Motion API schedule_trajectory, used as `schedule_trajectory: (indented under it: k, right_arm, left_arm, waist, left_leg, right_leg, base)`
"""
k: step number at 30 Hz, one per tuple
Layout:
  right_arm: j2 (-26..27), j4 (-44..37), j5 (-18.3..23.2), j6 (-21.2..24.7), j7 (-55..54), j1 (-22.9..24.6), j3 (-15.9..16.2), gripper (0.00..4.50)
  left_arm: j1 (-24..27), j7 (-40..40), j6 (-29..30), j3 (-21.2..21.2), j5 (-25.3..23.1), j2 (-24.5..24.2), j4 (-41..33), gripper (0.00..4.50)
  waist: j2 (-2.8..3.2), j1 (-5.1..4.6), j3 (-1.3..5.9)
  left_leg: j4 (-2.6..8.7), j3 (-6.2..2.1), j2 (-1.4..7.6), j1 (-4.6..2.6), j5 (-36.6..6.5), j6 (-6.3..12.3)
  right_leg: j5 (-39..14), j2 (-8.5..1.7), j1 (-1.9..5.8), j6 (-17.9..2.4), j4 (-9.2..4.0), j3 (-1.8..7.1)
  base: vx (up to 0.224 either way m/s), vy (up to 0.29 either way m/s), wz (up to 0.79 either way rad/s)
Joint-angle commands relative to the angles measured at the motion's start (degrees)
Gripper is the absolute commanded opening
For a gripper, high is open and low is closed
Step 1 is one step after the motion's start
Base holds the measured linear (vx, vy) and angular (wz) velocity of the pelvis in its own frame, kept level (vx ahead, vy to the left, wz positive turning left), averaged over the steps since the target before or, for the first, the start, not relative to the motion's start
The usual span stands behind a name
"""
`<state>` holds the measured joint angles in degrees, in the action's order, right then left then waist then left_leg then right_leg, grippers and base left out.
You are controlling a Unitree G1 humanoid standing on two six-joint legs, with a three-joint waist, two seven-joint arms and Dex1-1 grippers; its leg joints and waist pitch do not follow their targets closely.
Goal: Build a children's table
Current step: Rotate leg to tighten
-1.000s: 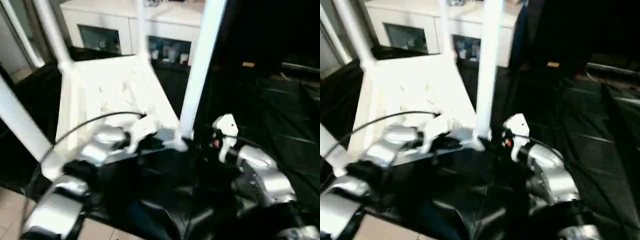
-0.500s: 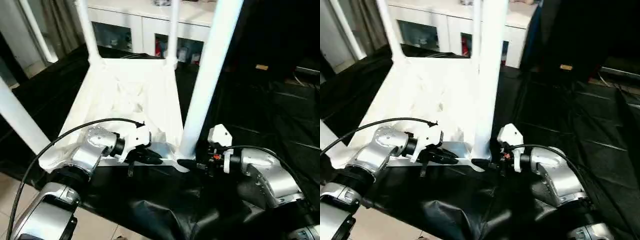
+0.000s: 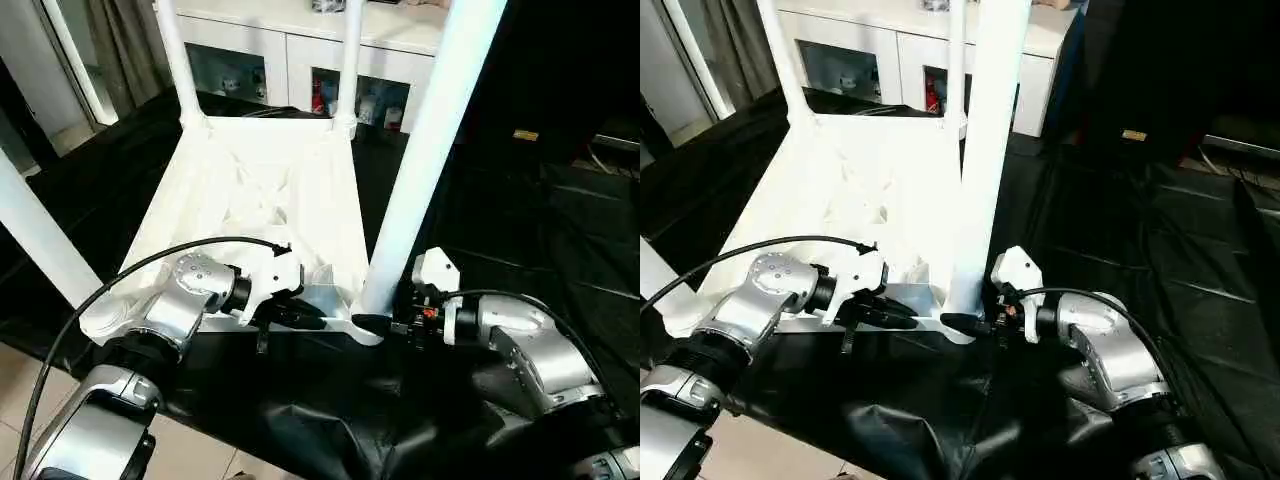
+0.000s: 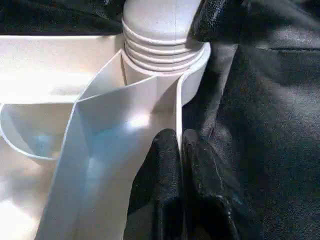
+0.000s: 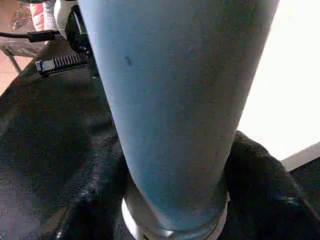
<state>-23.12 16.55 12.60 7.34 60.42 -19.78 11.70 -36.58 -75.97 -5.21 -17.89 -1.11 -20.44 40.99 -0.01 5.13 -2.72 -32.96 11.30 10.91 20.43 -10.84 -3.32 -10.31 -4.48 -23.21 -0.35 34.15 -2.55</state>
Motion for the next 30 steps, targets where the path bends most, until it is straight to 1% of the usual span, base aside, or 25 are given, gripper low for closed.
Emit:
schedule_trajectory:
  k: [1,3,4,6,7,8,9,10,12,14,15,16,17,18,19,20,21,22,23,24,25,26,28,29,30]
  right_arm:
    - [0.0,0.4,-0.6,-0.2,1.2,-0.2,0.9,2.57]
    - [0.2,0.7,-0.8,-0.3,1.1,-0.2,0.9,2.49]
    - [0.5,1.0,-1.0,-0.2,0.3,-0.3,0.8,2.48]
    - [1.2,2.1,-1.8,-0.1,-2.3,-0.3,0.4,2.47]
    - [2.2,3.4,-2.7,-0.6,-5.5,-0.6,-0.3,2.47]
    - [3.3,4.7,-3.2,-0.7,-8.7,-0.8,-1.3,2.47]
    - [4.3,5.6,-3.2,-0.3,-11.2,-0.8,-2.1,2.47]
    - [4.8,6.1,-3.2,-0.1,-12.4,-0.9,-2.6,2.47]
    - [8.7,8.9,-3.5,0.9,-22.1,-0.8,-5.4,2.45]
    - [11.7,10.1,-4.5,1.7,-30.4,-0.4,-7.2,2.45]
    - [13.0,10.4,-4.8,2.3,-33.7,-0.2,-7.9,2.45]
    - [15.0,10.6,-5.6,2.9,-38.5,0.1,-8.6,2.45]
    - [15.8,10.6,-6.0,2.9,-40.2,0.2,-8.8,2.45]
    - [16.8,10.6,-6.5,3.0,-41.6,0.4,-8.7,2.45]
    - [18.5,10.6,-7.6,2.8,-43.7,0.5,-8.2,2.45]
    - [19.4,10.8,-8.1,2.7,-44.8,0.5,-7.8,2.45]
    - [19.7,10.8,-8.4,2.6,-45.0,0.5,-7.6,2.45]
    - [20.3,11.1,-9.1,2.0,-45.4,0.4,-6.9,2.45]
    - [20.7,11.4,-9.7,1.4,-46.0,0.3,-6.5,2.45]
    - [20.9,11.5,-9.7,0.8,-46.1,0.3,-6.4,2.45]
    - [20.8,11.3,-9.1,-0.1,-45.1,0.3,-6.6,2.45]
    - [20.5,10.8,-8.3,-0.7,-43.6,0.4,-6.8,2.78]
    - [19.6,9.5,-7.4,-1.6,-40.8,0.5,-6.6,2.87]
    - [18.9,9.0,-7.5,-1.7,-40.0,0.3,-6.4,2.92]
    - [18.0,8.4,-7.2,-1.8,-37.9,0.1,-6.3,3.04]
  left_arm:
    - [0.6,0.2,0.4,-1.2,-0.9,0.4,0.7,0.00]
    - [0.7,0.3,0.3,-1.2,-1.0,0.3,0.8,0.00]
    - [0.8,1.2,0.7,-1.1,-1.3,0.3,0.9,0.00]
    - [0.4,4.7,1.7,-0.7,-2.3,0.9,2.0,0.00]
    - [-0.1,7.7,2.5,-0.1,-2.7,1.7,3.1,0.00]
    - [-0.7,10.7,3.1,0.5,-3.0,2.5,4.3,0.00]
    - [-1.2,12.7,3.6,0.9,-3.2,3.3,5.1,0.00]
    - [-1.4,13.8,3.8,1.1,-3.2,3.7,5.6,0.00]
    - [-3.1,21.2,5.1,2.0,-4.1,6.4,8.5,0.00]
    - [-4.1,26.1,7.0,2.3,-4.7,8.7,10.2,0.00]
    - [-4.5,28.2,7.8,2.5,-4.9,9.7,10.8,0.00]
    - [-5.2,31.6,8.9,2.6,-5.4,11.4,11.8,0.00]
    - [-5.4,32.9,9.2,2.6,-5.7,12.0,12.2,0.00]
    - [-5.7,34.2,9.2,2.5,-6.1,12.6,12.7,0.00]
    - [-6.4,36.7,9.4,2.3,-6.8,13.7,13.8,0.00]
    - [-6.8,38.0,9.5,2.2,-7.1,14.3,14.5,0.00]
    - [-6.9,38.4,9.4,2.0,-7.3,14.4,14.7,0.00]
    - [-7.4,38.9,8.8,1.6,-7.9,14.7,15.4,0.00]
    - [-7.8,39.2,8.2,1.5,-8.1,15.0,16.0,0.00]
    - [-8.0,39.3,7.8,1.4,-8.3,15.0,16.3,0.00]
    - [-8.0,38.8,7.3,1.2,-8.4,14.9,16.4,0.00]
    - [-8.0,38.3,7.0,1.2,-8.5,14.7,16.3,0.00]
    - [-7.8,37.2,6.3,1.0,-8.6,14.1,16.1,0.00]
    - [-7.8,36.7,5.9,0.8,-8.8,13.8,15.9,0.00]
    - [-7.7,35.9,5.0,0.6,-8.9,13.4,15.7,0.00]
  waist:
    - [-0.47,-0.19,3.59]
    - [-0.48,-0.18,3.54]
    - [-0.37,-0.19,3.54]
    - [-0.42,-0.26,3.50]
    - [-0.44,-0.36,3.30]
    - [-0.37,-0.59,3.03]
    - [-0.51,-0.72,2.92]
    - [-0.49,-0.84,2.95]
    - [-0.51,-1.09,2.85]
    - [-0.58,-1.80,2.80]
    - [-0.35,-2.03,2.81]
    - [-0.38,-2.39,2.75]
    - [-0.48,-2.38,2.85]
    - [-0.52,-2.44,2.85]
    - [-0.17,-2.53,2.91]
    - [-0.23,-2.48,2.95]
    - [-0.30,-2.53,2.91]
    - [0.03,-2.57,2.88]
    - [0.01,-2.68,2.98]
    - [-0.06,-2.75,3.08]
    - [-0.01,-2.79,3.14]
    - [0.02,-2.90,3.19]
    - [-0.15,-3.15,3.17]
    - [-0.12,-3.24,3.15]
    - [-0.35,-3.38,3.09]
  left_leg:
    - [3.22,-0.71,2.33,-0.35,-9.2,3.03]
    - [3.24,-0.71,2.31,-0.34,-9.3,3.06]
    - [3.25,-0.72,2.33,-0.38,-9.6,2.93]
    - [3.29,-0.73,2.34,-0.42,-10.0,2.69]
    - [3.40,-0.76,2.29,-0.47,-10.9,2.36]
    - [3.54,-0.76,2.20,-0.63,-13.1,1.43]
    - [3.71,-0.97,2.07,-0.85,-15.2,0.56]
    - [3.74,-1.03,2.06,-0.89,-15.5,0.24]
    - [3.91,-1.16,2.07,-0.85,-16.3,-0.35]
    - [4.10,-1.49,1.95,-0.88,-18.3,-1.33]
    - [4.09,-1.50,1.88,-0.84,-18.2,-1.49]
    - [4.07,-1.39,1.87,-0.84,-18.6,-1.46]
    - [4.06,-1.55,1.79,-0.89,-18.8,-1.32]
    - [4.01,-1.49,1.76,-0.88,-18.8,-1.07]
    - [3.99,-1.42,1.73,-0.93,-19.0,-0.68]
    - [3.99,-1.40,1.75,-1.05,-19.1,-0.62]
    - [4.00,-1.37,1.66,-0.96,-19.2,-0.47]
    - [4.16,-1.47,1.70,-0.86,-19.9,-0.46]
    - [4.22,-1.55,1.65,-0.78,-20.4,-0.38]
    - [4.18,-1.55,1.63,-0.95,-21.1,-0.41]
    - [4.18,-1.60,1.61,-0.89,-21.2,-0.39]
    - [4.27,-1.70,1.69,-0.75,-21.4,-0.31]
    - [4.27,-1.70,1.70,-0.51,-21.7,0.34]
    - [4.21,-1.64,1.69,-0.52,-21.7,0.68]
    - [4.24,-1.69,1.68,-0.37,-21.6,0.79]
  right_leg:
    - [-7.8,-3.45,2.97,-13.6,-3.29,2.17]
    - [-8.1,-3.44,2.96,-13.6,-3.34,2.15]
    - [-8.6,-3.46,2.92,-13.6,-3.38,2.15]
    - [-9.2,-3.45,2.90,-13.5,-3.45,2.16]
    - [-10.7,-3.47,2.78,-13.2,-3.68,2.16]
    - [-14.7,-3.58,2.52,-12.6,-4.14,2.18]
    - [-19.8,-3.68,2.57,-11.2,-4.71,2.12]
    - [-21.4,-3.72,2.54,-10.6,-4.84,2.16]
    - [-23.0,-3.60,2.29,-9.5,-5.07,2.19]
    - [-25.7,-3.57,2.16,-8.4,-5.31,2.01]
    - [-25.8,-3.50,2.12,-8.1,-5.36,2.06]
    - [-25.9,-3.49,1.82,-8.0,-5.59,2.17]
    - [-26.3,-3.54,2.00,-7.7,-5.67,2.07]
    - [-26.2,-3.47,1.96,-7.5,-5.73,2.08]
    - [-25.4,-3.39,1.80,-7.5,-5.84,2.18]
    - [-24.4,-3.32,1.71,-7.7,-5.81,2.23]
    - [-24.3,-3.22,1.70,-7.6,-5.85,2.23]
    - [-24.3,-3.24,1.80,-7.5,-5.87,2.19]
    - [-24.5,-3.23,1.92,-7.1,-5.86,2.12]
    - [-24.8,-3.23,1.80,-6.9,-5.95,2.14]
    - [-24.8,-3.30,1.85,-6.9,-5.92,2.14]
    - [-24.4,-3.32,2.00,-6.8,-5.90,2.09]
    - [-23.9,-3.30,2.14,-7.0,-5.88,2.04]
    - [-23.9,-3.32,2.04,-7.2,-5.95,2.05]
    - [-24.3,-3.30,2.13,-7.2,-5.93,2.01]
  base:
    - [0.000,0.000,0.00]
    - [0.000,0.000,0.00]
    - [0.000,0.000,0.00]
    - [0.000,0.000,0.00]
    - [0.000,0.000,0.00]
    - [0.000,0.000,0.00]
    - [0.000,0.000,0.00]
    - [0.000,0.000,0.00]
    - [0.000,0.000,0.00]
    - [0.000,0.000,0.00]
    - [0.000,0.000,0.00]
    - [0.000,0.000,0.00]
    - [0.000,0.000,0.00]
    - [0.000,0.000,0.00]
    - [0.000,0.000,0.00]
    - [0.000,0.000,0.00]
    - [0.000,0.000,0.00]
    - [0.000,0.000,0.00]
    - [0.000,0.000,0.00]
    - [0.000,0.000,0.00]
    - [0.000,0.000,0.00]
    - [0.000,0.000,0.00]
    - [0.000,0.000,0.00]
    - [0.000,0.000,0.00]
    - [0.000,0.000,0.00]
